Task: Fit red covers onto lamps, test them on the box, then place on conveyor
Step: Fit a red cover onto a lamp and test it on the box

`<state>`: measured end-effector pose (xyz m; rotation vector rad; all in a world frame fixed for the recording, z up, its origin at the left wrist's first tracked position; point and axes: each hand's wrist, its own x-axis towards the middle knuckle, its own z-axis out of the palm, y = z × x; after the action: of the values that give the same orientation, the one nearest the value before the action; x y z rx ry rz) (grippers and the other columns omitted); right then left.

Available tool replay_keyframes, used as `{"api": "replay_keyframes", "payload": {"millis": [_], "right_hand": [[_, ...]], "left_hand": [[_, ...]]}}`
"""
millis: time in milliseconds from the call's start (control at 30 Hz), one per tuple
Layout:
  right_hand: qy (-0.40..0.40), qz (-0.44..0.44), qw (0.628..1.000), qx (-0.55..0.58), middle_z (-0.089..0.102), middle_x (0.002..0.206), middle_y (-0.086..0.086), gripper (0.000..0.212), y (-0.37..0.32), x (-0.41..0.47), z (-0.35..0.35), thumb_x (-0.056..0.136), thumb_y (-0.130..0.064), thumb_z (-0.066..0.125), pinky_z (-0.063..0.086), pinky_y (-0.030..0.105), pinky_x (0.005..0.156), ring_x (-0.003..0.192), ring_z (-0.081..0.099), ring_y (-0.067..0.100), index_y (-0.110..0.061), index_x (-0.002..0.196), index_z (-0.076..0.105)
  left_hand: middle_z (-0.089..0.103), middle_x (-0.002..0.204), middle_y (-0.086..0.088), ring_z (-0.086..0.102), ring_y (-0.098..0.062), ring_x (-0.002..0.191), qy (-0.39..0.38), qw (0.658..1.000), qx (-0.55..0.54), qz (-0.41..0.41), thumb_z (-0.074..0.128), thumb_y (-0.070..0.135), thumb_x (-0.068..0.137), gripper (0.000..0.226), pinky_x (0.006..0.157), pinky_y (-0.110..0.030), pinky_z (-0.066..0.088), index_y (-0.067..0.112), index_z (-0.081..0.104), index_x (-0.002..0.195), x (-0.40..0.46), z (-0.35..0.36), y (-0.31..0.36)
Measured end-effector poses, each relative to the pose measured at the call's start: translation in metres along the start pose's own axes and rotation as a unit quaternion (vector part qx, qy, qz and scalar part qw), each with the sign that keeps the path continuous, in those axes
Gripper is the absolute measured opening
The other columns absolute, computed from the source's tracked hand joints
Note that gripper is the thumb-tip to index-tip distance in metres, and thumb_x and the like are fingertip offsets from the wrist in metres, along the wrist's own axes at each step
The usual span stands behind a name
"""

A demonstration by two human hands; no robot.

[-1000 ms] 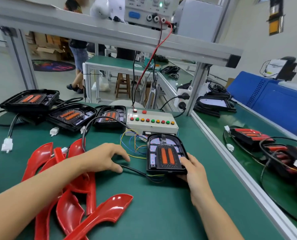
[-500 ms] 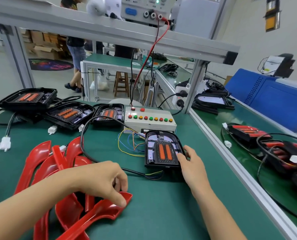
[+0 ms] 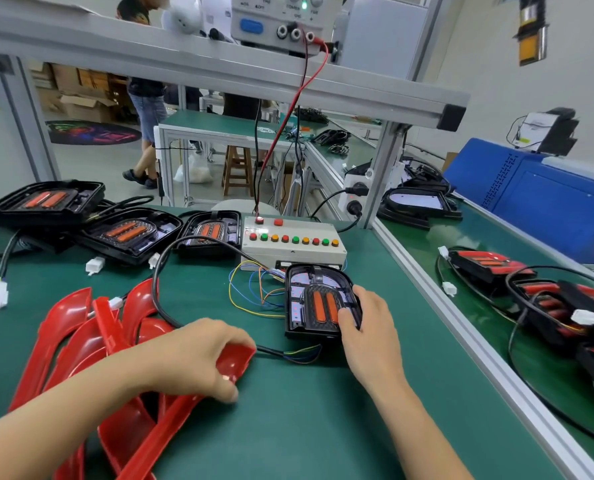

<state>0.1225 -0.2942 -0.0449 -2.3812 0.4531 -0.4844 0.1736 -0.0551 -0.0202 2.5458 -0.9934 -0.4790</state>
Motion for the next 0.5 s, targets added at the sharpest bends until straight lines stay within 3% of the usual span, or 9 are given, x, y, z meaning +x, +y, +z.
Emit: {"api": "replay_keyframes", "payload": {"millis": [67,133,267,367,433,500], "right_hand": [[0.015,-0.012,1.0,-0.018,0.042,0.144,0.001,0.045,-0.002,0.001,0.0,0.097,-0.022,0.047,0.028,0.033,0.106,0.13,0.036,0.02,-0.018,0.142,0.042],[0.036,-0.036,0.998,-0.037,0.041,0.144,0.001,0.046,-0.005,0.0,0.001,0.096,-0.022,0.049,0.024,0.033,0.109,0.131,0.035,0.02,-0.017,0.141,0.043],[0.087,-0.13,0.988,-0.013,0.048,0.136,0.0,0.039,-0.017,-0.006,0.005,0.094,-0.019,0.057,0.024,0.028,0.108,0.126,0.04,0.019,-0.015,0.133,0.053],[0.087,-0.2,0.976,0.025,0.058,0.125,-0.002,0.032,-0.034,-0.015,0.011,0.093,-0.02,0.057,0.029,0.021,0.1,0.116,0.047,0.017,-0.015,0.125,0.06],[0.045,-0.22,0.973,0.047,0.063,0.115,-0.005,0.036,-0.045,-0.022,0.015,0.094,-0.03,0.05,0.034,0.02,0.094,0.107,0.05,0.015,-0.017,0.126,0.06],[-0.009,-0.215,0.975,0.059,0.06,0.096,-0.016,0.043,-0.053,-0.025,0.019,0.096,-0.041,0.044,0.038,0.025,0.089,0.095,0.049,0.01,-0.023,0.133,0.055]], "left_hand": [[0.067,0.098,0.014,0.061,-0.001,0.089,0.022,0.996,-0.091,-0.013,0.078,0.026,0.066,0.052,0.085,-0.022,0.048,0.032,0.061,0.115,0.008,-0.004,-0.003],[0.067,0.087,0.013,0.059,0.002,0.072,0.051,0.982,-0.18,-0.016,0.076,0.019,0.062,0.053,0.071,-0.015,0.047,0.033,0.062,0.111,0.017,-0.007,-0.002],[0.057,0.065,0.008,0.045,-0.002,0.045,0.176,0.921,-0.346,-0.032,0.058,0.014,0.05,0.055,0.045,-0.017,0.038,0.025,0.066,0.103,0.042,-0.017,0.007],[0.053,0.061,0.0,0.043,-0.009,0.043,0.228,0.843,-0.487,-0.015,0.057,0.001,0.057,0.044,0.04,-0.019,0.034,0.014,0.066,0.098,0.061,-0.031,0.021],[0.05,0.061,-0.002,0.043,-0.012,0.045,0.229,0.784,-0.577,0.01,0.054,-0.007,0.063,0.041,0.04,-0.019,0.034,0.008,0.062,0.1,0.072,-0.038,0.031],[0.05,0.064,-0.001,0.044,-0.012,0.049,0.214,0.724,-0.655,0.035,0.052,-0.002,0.058,0.046,0.041,-0.02,0.035,0.007,0.059,0.103,0.081,-0.039,0.04]]}}
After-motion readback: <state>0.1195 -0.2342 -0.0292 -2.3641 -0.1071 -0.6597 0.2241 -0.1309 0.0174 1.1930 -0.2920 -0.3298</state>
